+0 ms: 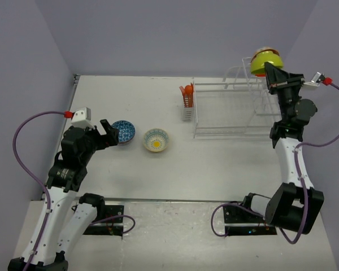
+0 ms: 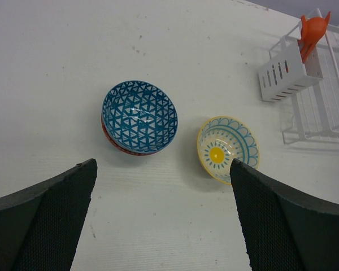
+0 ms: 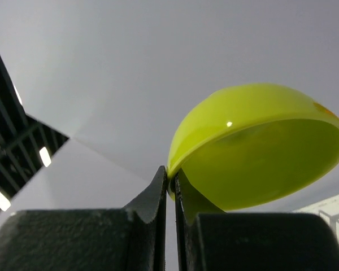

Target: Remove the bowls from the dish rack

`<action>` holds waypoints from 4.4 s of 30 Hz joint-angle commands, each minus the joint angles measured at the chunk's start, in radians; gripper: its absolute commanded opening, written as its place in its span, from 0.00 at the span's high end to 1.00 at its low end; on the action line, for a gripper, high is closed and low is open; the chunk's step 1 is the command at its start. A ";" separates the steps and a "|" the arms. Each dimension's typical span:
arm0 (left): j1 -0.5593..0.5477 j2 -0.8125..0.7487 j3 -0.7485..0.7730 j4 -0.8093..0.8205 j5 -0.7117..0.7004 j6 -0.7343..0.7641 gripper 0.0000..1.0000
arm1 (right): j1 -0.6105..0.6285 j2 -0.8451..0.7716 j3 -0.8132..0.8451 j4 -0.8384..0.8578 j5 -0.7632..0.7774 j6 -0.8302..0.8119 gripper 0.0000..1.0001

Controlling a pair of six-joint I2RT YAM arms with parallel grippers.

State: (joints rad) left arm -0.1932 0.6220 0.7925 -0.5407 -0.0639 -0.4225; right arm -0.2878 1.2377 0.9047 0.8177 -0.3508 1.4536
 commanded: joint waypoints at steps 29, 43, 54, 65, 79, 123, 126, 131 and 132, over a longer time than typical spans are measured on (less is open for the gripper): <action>-0.537 0.516 0.473 -0.274 -0.079 -0.147 0.02 | 1.561 0.055 0.336 -1.365 0.607 -1.679 1.00; -0.604 0.565 0.415 -0.249 -0.128 -0.156 0.71 | 1.561 0.069 0.353 -1.287 0.638 -1.731 1.00; -0.604 0.578 0.341 -0.217 -0.174 -0.189 1.00 | 1.560 0.126 0.338 -1.244 0.644 -1.725 1.00; -0.578 0.472 -0.062 -0.093 -0.445 -0.516 1.00 | 1.547 -0.105 0.175 -1.100 0.746 -1.593 0.01; -0.499 0.440 -0.271 0.078 -0.346 -0.571 1.00 | 1.123 -0.411 0.002 -1.062 0.635 -1.216 0.01; -0.519 0.044 0.093 -0.168 -0.600 -0.167 0.00 | 0.165 0.177 0.180 -0.362 0.530 -0.199 0.26; -0.519 0.041 0.085 -0.156 -0.585 -0.154 0.00 | 0.165 0.201 0.206 -0.361 0.542 -0.197 0.28; -0.519 0.036 0.083 -0.153 -0.577 -0.151 0.00 | 0.165 0.244 0.283 -0.434 0.593 -0.205 0.29; -0.519 0.035 0.083 -0.154 -0.577 -0.151 0.00 | 0.165 0.258 0.299 -0.434 0.595 -0.205 0.30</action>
State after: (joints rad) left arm -0.7094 0.6640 0.8833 -0.7403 -0.6449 -0.6033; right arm -0.1188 1.4765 1.1332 0.3946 0.1730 1.2427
